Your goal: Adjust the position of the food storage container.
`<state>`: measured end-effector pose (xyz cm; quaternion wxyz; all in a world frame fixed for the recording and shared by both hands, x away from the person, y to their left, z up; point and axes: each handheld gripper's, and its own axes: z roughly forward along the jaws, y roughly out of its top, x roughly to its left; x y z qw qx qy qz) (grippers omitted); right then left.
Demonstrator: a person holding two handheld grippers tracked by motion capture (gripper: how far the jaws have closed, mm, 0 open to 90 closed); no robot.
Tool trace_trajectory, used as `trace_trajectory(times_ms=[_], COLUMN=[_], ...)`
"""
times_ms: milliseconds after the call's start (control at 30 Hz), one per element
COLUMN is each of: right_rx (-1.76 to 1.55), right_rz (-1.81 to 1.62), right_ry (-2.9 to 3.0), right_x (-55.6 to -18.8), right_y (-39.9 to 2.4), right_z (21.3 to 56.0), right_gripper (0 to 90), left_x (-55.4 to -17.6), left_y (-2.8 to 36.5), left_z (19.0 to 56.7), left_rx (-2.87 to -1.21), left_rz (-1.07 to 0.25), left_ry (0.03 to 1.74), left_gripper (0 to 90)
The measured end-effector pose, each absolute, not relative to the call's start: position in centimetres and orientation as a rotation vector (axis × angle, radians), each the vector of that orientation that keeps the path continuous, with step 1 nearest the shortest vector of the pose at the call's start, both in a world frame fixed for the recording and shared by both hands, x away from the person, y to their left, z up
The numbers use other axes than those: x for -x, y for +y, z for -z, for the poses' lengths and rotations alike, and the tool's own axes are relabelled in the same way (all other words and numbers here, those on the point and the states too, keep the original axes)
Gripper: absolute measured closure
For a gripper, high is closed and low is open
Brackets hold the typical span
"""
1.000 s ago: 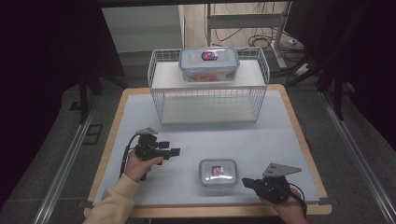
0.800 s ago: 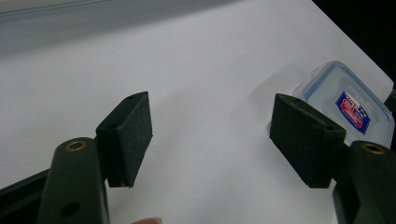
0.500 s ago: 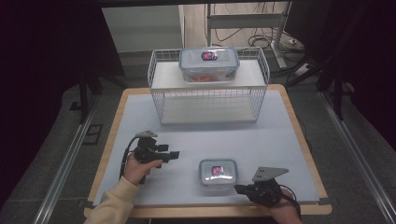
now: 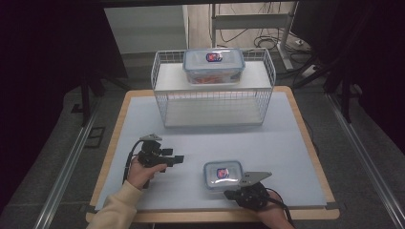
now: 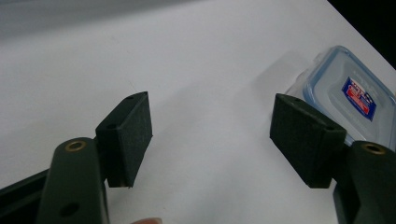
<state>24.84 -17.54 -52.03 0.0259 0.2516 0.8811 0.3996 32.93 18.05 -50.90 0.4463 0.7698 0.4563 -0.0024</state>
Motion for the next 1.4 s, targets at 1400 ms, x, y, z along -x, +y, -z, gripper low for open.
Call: trace_trajectory(times_ms=[1400], right_rx=[-0.938], right_rz=[-1.264], right_ry=[2.61], right_x=[-28.9], right_y=[-16.1], right_z=[52.1], right_gripper=[90.0], left_x=[-33.0], left_y=[18.4], left_z=[51.0], left_rx=[-1.9], left_rz=[0.008], left_ry=[1.135], left_gripper=[29.6])
